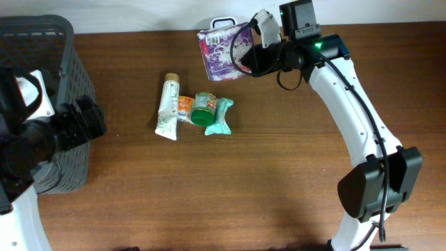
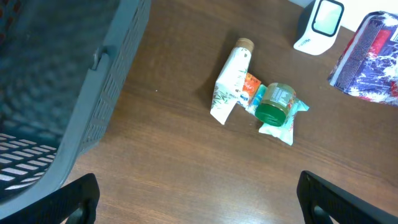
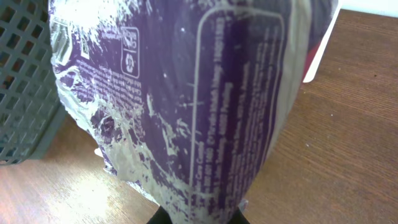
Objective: Scan the item barcode
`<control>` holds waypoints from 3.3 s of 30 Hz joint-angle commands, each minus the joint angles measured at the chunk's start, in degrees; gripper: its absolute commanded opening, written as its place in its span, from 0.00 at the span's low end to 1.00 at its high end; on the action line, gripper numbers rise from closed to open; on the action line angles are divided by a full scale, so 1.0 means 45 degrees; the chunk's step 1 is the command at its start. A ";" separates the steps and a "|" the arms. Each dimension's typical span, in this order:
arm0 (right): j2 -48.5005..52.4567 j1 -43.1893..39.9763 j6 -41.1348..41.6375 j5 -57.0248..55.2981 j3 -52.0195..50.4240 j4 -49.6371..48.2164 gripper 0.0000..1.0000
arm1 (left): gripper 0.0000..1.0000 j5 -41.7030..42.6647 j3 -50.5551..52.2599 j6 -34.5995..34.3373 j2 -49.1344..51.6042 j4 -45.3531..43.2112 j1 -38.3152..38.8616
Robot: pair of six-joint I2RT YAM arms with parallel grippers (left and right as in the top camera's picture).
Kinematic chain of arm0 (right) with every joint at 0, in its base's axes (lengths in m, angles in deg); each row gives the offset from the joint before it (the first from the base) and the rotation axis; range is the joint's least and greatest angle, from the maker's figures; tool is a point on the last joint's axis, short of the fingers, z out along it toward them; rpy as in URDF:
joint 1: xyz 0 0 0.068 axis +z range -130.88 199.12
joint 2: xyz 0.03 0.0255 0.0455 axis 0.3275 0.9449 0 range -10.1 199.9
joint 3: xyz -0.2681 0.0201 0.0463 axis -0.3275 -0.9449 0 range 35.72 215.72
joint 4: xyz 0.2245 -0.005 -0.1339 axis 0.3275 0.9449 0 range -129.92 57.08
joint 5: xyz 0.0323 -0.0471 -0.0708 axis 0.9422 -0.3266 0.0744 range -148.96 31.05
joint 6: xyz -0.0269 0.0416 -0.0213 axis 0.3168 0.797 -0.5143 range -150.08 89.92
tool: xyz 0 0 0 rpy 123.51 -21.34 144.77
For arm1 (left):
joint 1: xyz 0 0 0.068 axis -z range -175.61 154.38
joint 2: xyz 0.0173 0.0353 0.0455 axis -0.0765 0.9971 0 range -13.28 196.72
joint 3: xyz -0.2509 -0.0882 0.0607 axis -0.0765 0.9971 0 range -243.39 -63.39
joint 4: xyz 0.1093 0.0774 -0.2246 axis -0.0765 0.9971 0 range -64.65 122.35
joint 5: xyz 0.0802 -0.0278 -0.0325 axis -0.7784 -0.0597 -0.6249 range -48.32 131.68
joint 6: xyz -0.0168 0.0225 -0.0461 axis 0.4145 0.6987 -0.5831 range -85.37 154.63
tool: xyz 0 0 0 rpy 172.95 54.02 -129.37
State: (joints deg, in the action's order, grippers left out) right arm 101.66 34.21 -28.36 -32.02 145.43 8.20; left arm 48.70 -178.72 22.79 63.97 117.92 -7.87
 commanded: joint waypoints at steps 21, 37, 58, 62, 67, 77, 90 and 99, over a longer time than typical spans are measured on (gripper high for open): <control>-0.0316 -0.0034 0.0068 -0.0937 0.0253 0.0486 0.04 | 0.99 0.0000 0.0029 -0.0121 -0.0019 0.0019 -0.0063; 0.0282 -0.0034 0.4172 -1.2046 -0.1792 0.5270 0.04 | 0.99 0.0000 0.0029 -0.0121 -0.0019 0.0019 -0.0063; 0.0724 0.3045 0.4673 -0.9355 -0.2069 0.2827 0.72 | 0.99 0.0000 0.0029 -0.0121 -0.0019 0.0019 -0.0063; 0.0724 0.2861 0.4682 -0.9355 -0.1307 0.3021 0.77 | 0.99 0.0000 0.0029 -0.0121 -0.0019 0.0019 -0.0063; 0.0724 0.0981 0.3910 -0.7985 -0.0491 0.3259 0.83 | 0.99 0.0000 0.0029 -0.0117 -0.0019 0.0019 -0.0063; 0.2152 -0.4187 0.2346 0.1321 -0.0933 0.1933 0.85 | 0.99 0.0000 0.0029 -0.0121 -0.0019 0.0019 -0.0063; 0.5484 -0.3701 0.2623 0.3551 -0.0928 0.0389 0.74 | 0.99 0.0000 0.0029 -0.0121 -0.0019 0.0019 -0.0063; 0.4925 -0.3424 0.2735 0.5707 0.0160 0.0379 0.04 | 0.99 0.0000 0.0029 -0.0121 -0.0019 0.0019 -0.0063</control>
State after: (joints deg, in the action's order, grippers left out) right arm 125.62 18.49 -16.08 -12.30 142.10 9.93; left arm 48.70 -178.72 22.79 63.97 117.92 -7.87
